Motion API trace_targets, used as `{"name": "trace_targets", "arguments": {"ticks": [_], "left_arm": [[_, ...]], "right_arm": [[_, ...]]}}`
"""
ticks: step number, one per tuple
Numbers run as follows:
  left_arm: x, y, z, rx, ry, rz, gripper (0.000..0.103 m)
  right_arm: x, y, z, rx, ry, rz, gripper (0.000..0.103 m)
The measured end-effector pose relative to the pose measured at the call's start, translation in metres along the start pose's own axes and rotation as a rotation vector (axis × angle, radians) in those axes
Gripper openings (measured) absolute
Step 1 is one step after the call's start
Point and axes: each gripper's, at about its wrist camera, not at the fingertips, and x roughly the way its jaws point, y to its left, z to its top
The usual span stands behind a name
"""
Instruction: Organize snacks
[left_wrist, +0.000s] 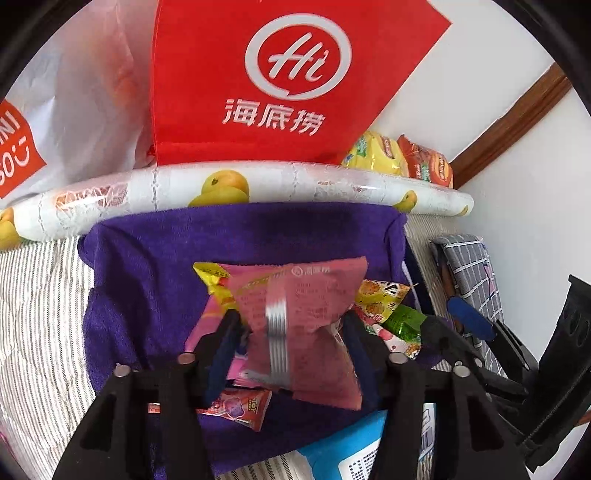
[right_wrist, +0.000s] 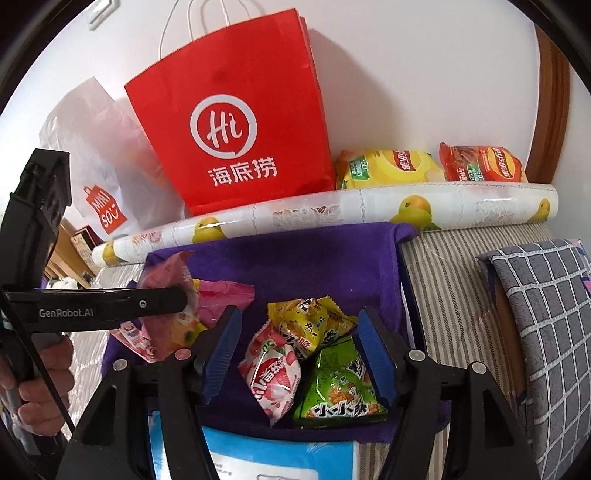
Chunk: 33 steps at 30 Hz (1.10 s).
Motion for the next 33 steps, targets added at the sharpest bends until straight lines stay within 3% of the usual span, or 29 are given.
{"name": "trace_targets", "arguments": {"ticks": [13, 15, 21, 26, 33], "left_arm": [[-0.045, -0.007, -0.001, 0.027, -0.088, -0.032, 0.064], [-0.050, -0.011, -0.002, 0.037, -0.099, -0.036, 0.064], [-0.063, -0.021, -0.007, 0.063, -0.116, -0.058, 0.065], [-0.074, -0.028, -0.011, 0.075, -0.134, -0.069, 0.065], [-0.084, -0.039, -0.016, 0.102, -0.151, -0.073, 0.065]], "right_arm": [[-0.050, 0.014, -0.019, 0.000, -0.042, -0.119, 0.066], [-0.059, 0.014, -0.023, 0.018, -0.042, -0.125, 0.076], [-0.093, 0.022, -0.039, 0.031, -0.072, -0.169, 0.087], [-0.116, 0.031, -0.058, 0.000, -0.089, -0.235, 0.090], [-0.140, 0.025, -0.080, 0.023, -0.106, -0.234, 0.090]]}}
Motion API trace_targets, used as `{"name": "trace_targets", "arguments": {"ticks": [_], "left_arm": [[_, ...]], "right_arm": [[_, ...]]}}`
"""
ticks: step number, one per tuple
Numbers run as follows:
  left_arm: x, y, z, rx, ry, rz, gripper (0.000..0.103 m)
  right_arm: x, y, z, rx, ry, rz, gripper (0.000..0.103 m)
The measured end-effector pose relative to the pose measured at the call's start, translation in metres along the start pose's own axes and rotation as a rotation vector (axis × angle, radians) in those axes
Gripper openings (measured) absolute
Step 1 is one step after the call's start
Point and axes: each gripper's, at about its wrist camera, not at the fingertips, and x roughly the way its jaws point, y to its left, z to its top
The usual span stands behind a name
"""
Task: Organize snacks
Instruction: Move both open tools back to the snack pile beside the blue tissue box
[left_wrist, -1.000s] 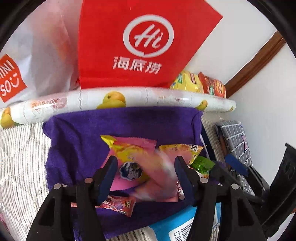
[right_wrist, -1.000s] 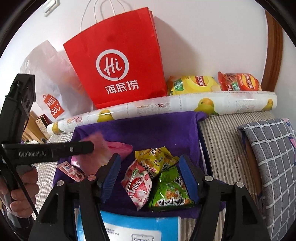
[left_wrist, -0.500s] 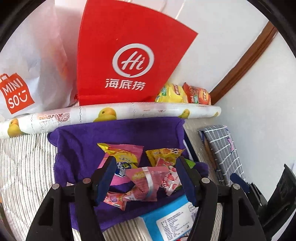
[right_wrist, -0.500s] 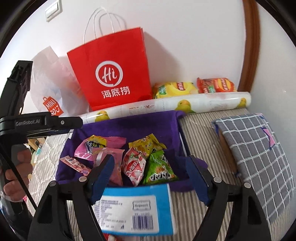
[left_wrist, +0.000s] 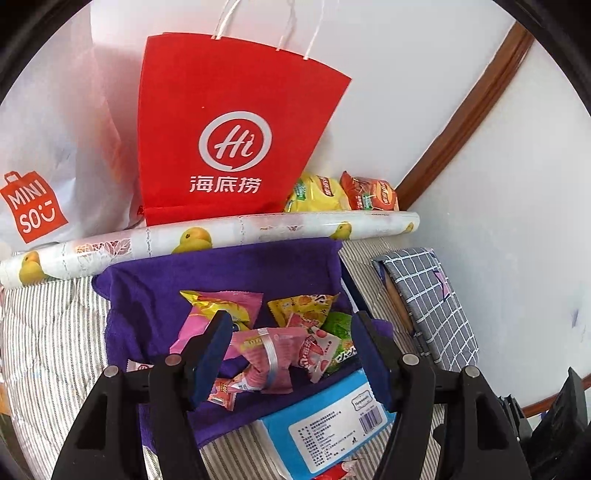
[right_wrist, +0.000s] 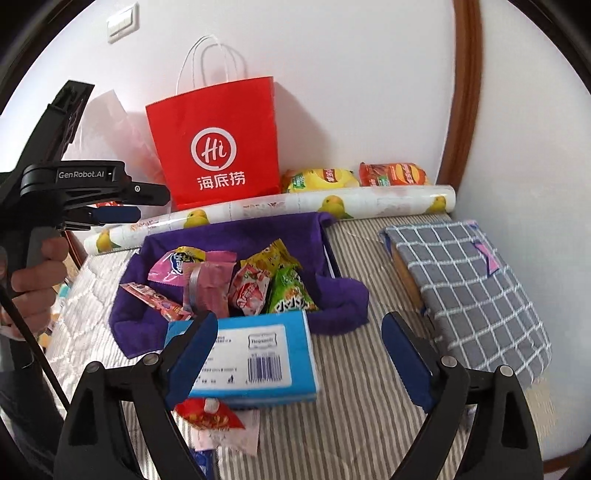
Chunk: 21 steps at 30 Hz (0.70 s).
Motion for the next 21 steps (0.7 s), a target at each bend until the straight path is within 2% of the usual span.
{"name": "trace_targets", "arguments": {"ticks": [6, 13, 17, 21], "left_arm": [[-0.005, -0.013, -0.004, 0.031, -0.011, 0.012, 0.065], [-0.014, -0.026, -0.009, 0.052, -0.041, 0.034, 0.065], [-0.018, -0.019, -0.024, 0.014, -0.020, 0.038, 0.065], [-0.028, -0.006, -0.046, -0.019, -0.006, 0.067, 0.065]], "right_arm": [[-0.010, -0.012, -0.013, 0.041, -0.001, 0.005, 0.090], [-0.016, -0.007, -0.031, 0.029, 0.048, 0.098, 0.090], [-0.017, 0.007, -0.050, -0.016, 0.090, 0.146, 0.090], [-0.014, 0.024, -0.068, -0.062, 0.095, 0.144, 0.090]]}}
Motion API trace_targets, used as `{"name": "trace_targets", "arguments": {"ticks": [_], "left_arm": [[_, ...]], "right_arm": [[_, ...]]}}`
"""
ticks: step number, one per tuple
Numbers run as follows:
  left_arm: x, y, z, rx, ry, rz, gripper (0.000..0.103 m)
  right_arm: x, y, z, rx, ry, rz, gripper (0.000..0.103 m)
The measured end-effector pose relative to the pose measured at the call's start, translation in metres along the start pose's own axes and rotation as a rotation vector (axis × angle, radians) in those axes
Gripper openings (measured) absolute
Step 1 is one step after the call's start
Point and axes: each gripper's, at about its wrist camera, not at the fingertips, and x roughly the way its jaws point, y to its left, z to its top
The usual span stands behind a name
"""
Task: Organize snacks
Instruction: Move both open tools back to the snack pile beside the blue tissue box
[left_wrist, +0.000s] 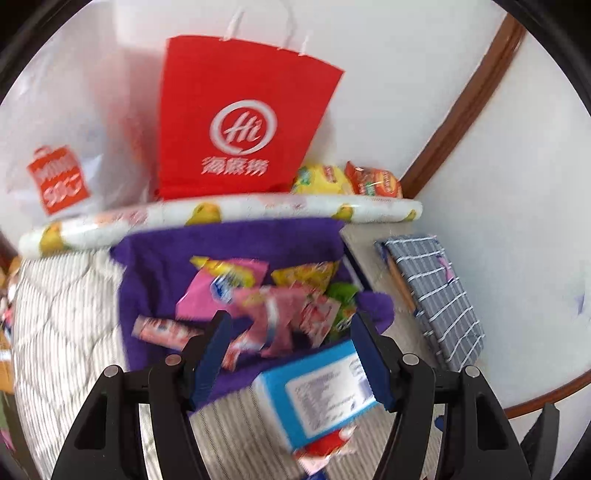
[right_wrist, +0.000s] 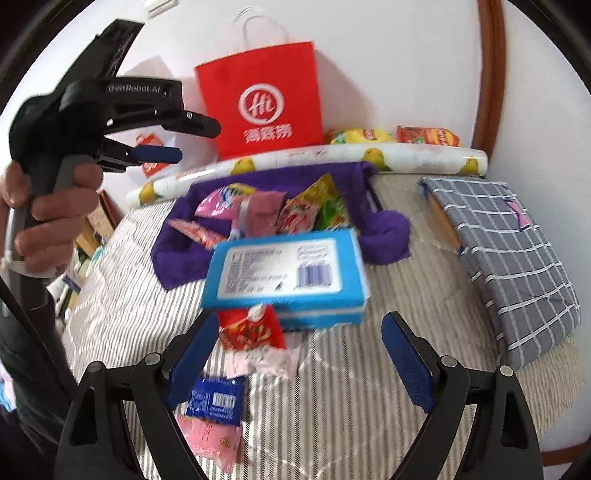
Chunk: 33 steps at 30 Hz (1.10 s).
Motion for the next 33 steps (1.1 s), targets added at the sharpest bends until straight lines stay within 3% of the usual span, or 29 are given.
{"name": "trace_targets", "arguments": {"ticks": [7, 14, 19, 20, 23, 33], "left_arm": [[-0.018, 0.028, -0.046, -0.022, 0.024, 0.084, 0.065], [-0.031, 0.060, -0.088, -0.059, 0.031, 0.102, 0.065], [-0.030, 0.072, -0.109, -0.094, 0.051, 0.111, 0.065], [-0.030, 0.073, -0.113, -0.096, 0.059, 0.113, 0.065], [-0.030, 0.076, -0.123, -0.113, 0.073, 0.111, 0.065], [-0.021, 0.049, -0.149, -0.065, 0.105, 0.101, 0.065]], "right_arm": [[0.034, 0.019, -0.022, -0.027, 0.021, 0.092, 0.090], [0.072, 0.030, -0.023, -0.037, 0.048, 0.091, 0.090], [0.092, 0.030, -0.025, -0.025, 0.068, 0.041, 0.089], [0.096, 0.030, -0.025, -0.012, 0.075, 0.037, 0.087], [0.099, 0.032, -0.026, 0.006, 0.088, 0.069, 0.061], [0.050, 0.023, -0.023, -0.010, -0.015, 0.079, 0.058]]}}
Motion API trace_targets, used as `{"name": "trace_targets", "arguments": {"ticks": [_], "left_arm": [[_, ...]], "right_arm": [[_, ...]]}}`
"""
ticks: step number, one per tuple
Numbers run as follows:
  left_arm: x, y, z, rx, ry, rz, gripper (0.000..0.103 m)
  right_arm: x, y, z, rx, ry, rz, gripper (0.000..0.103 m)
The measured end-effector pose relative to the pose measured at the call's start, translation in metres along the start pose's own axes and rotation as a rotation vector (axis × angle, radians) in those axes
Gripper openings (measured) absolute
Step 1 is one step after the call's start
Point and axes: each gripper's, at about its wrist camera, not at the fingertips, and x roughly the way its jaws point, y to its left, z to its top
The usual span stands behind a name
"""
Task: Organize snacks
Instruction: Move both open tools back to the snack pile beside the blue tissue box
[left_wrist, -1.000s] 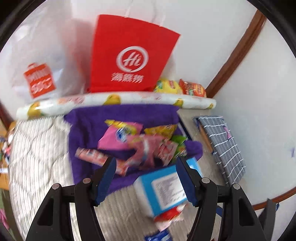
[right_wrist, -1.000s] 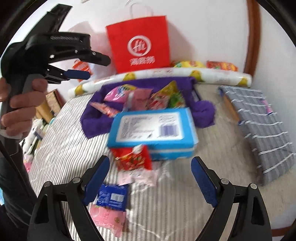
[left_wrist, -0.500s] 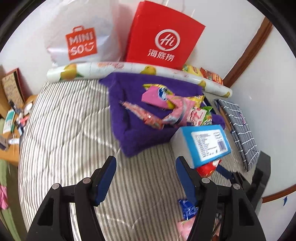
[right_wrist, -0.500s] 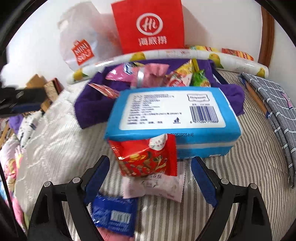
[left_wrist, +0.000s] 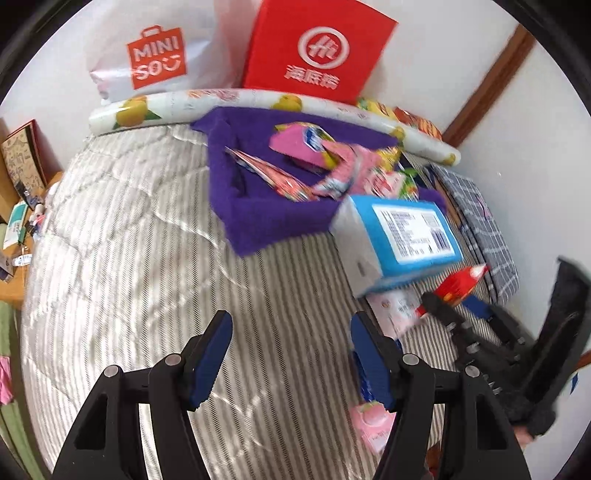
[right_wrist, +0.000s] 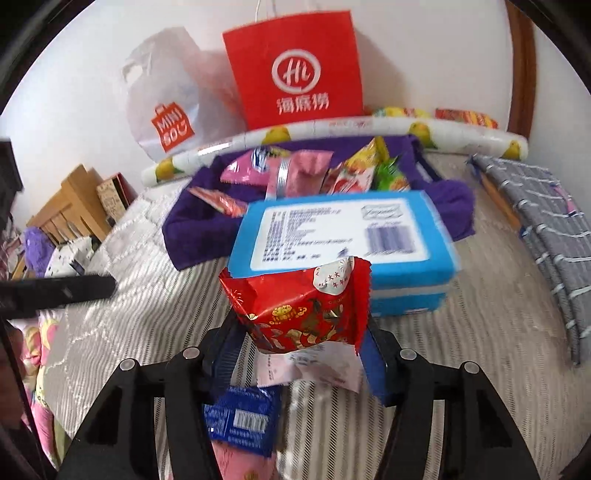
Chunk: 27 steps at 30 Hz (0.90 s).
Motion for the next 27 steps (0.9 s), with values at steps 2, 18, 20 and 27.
{"name": "trace_targets", "arguments": {"ticks": [2, 18, 20, 27], "left_arm": [[0.006, -0.008, -0.008, 0.005, 0.020, -0.011, 0.065], [0.058, -0.070, -0.057, 0.028, 0.117, -0.053, 0.070], [0.062, -0.079, -0.056, 0.042, 0.114, -0.018, 0.073], [0.078, -0.112, -0.054, 0.064, 0.091, 0.171, 0.078]], "right_arm": [[-0.015, -0.007, 0.000, -0.001, -0.025, -0.012, 0.058], [-0.090, -0.087, -0.034, 0.090, -0.055, -0.110, 0.059], [-0.091, -0.096, -0.037, 0.115, -0.050, -0.075, 0.059], [-0.091, -0.122, -0.047, 0.189, -0.033, 0.001, 0.059]]}}
